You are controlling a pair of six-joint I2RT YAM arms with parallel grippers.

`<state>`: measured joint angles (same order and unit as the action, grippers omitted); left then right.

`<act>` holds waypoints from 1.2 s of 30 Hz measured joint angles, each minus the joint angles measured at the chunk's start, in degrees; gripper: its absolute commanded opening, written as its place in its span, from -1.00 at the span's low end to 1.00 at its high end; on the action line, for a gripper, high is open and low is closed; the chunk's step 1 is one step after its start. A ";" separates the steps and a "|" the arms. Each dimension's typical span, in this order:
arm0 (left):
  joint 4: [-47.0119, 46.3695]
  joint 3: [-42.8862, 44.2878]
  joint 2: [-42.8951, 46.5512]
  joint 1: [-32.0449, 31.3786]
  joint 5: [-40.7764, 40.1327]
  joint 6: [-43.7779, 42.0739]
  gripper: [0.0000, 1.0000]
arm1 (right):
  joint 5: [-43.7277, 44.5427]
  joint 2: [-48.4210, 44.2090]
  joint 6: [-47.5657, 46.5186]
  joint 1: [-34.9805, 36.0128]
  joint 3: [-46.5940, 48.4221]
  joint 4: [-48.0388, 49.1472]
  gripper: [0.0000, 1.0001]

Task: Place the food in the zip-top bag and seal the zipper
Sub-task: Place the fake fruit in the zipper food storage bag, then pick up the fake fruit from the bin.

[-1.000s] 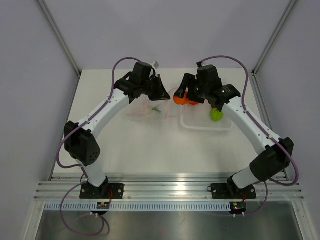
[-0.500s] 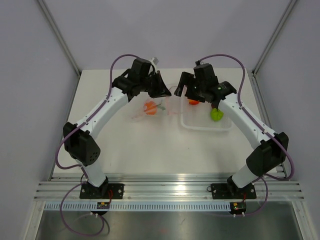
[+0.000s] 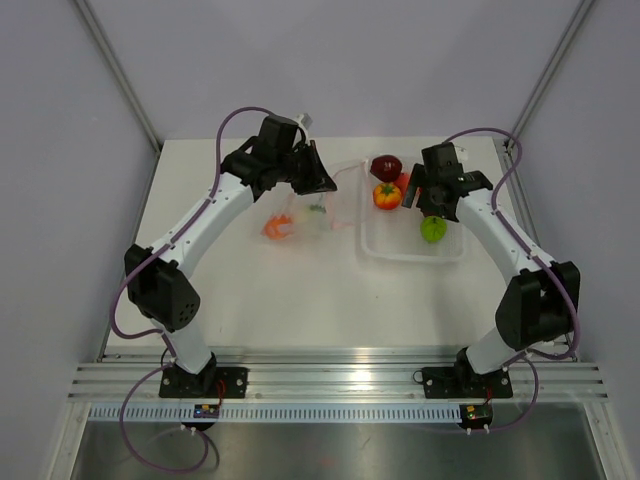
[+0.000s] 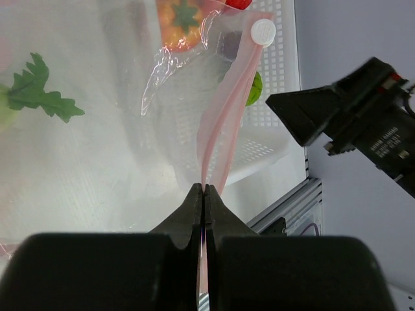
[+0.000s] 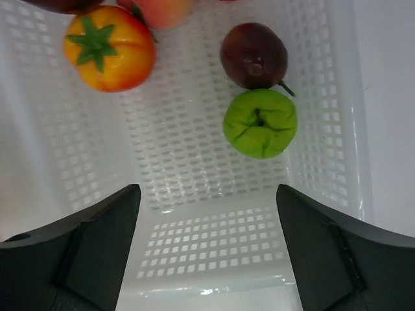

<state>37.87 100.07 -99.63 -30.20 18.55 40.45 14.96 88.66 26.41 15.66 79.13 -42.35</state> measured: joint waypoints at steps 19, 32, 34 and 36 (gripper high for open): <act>1.49 -1.70 0.09 0.00 -1.90 -2.54 -1.00 | 8.07 17.81 -8.26 -2.40 -0.42 5.73 0.87; 1.42 -2.23 0.13 -0.02 -1.86 -2.49 -1.00 | 7.87 19.67 -8.07 -2.60 -2.05 9.84 0.14; 1.40 -2.23 0.13 -0.02 -1.86 -2.47 -1.00 | 7.30 18.36 -7.54 -2.60 -3.28 10.05 0.14; 1.36 -2.25 0.13 -0.02 -1.84 -2.49 -1.00 | 6.23 16.02 -6.88 -2.60 -5.14 9.51 0.15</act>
<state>39.22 97.82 -99.50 -30.22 16.71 37.95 21.19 104.68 19.53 13.06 74.00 -32.84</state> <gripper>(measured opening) 0.007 0.706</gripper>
